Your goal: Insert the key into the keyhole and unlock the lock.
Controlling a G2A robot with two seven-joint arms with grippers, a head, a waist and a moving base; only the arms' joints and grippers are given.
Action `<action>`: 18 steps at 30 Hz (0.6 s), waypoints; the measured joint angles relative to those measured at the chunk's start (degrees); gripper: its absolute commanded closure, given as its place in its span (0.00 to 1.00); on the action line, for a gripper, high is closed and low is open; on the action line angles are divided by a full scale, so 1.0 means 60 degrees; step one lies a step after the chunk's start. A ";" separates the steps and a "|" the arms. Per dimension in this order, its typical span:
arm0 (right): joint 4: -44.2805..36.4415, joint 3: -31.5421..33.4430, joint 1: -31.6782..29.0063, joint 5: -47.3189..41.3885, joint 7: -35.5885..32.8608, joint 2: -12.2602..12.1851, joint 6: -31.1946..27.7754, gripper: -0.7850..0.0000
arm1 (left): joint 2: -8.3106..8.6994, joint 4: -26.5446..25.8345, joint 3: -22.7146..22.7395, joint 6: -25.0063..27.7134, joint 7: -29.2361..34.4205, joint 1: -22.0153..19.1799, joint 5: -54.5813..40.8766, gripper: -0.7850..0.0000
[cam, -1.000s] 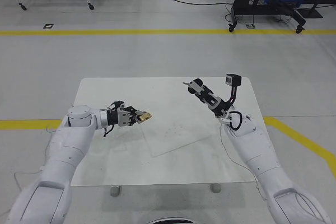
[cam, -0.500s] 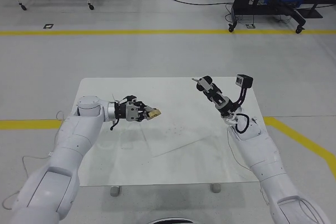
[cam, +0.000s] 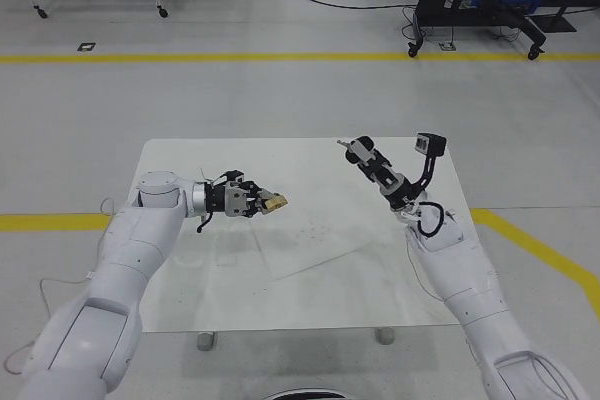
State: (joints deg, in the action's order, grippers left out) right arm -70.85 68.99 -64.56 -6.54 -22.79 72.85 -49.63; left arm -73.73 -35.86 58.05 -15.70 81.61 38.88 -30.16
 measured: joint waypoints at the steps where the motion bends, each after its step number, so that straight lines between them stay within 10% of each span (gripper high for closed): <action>1: -0.0118 -0.0120 0.0000 -0.0289 -0.0236 0.0007 0.0472 1.00 | 0.0000 0.0000 0.0000 0.0000 0.0000 0.0000 0.0000 1.00; 10: -0.1076 -0.0080 -0.0445 -0.2142 -0.1496 -0.0071 0.3590 1.00 | 0.0000 0.0000 0.0000 0.0000 0.0000 0.0000 0.0000 1.00; 18: -0.1872 0.0327 -0.0984 -0.3267 -0.2076 -0.0163 0.4423 1.00 | 0.0000 0.0000 0.0000 0.0000 0.0000 0.0000 0.0000 1.00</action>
State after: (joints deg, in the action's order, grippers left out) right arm -82.08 70.95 -70.46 -26.14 -35.25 71.87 -23.10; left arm -73.73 -35.86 58.05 -15.70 81.61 38.88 -30.16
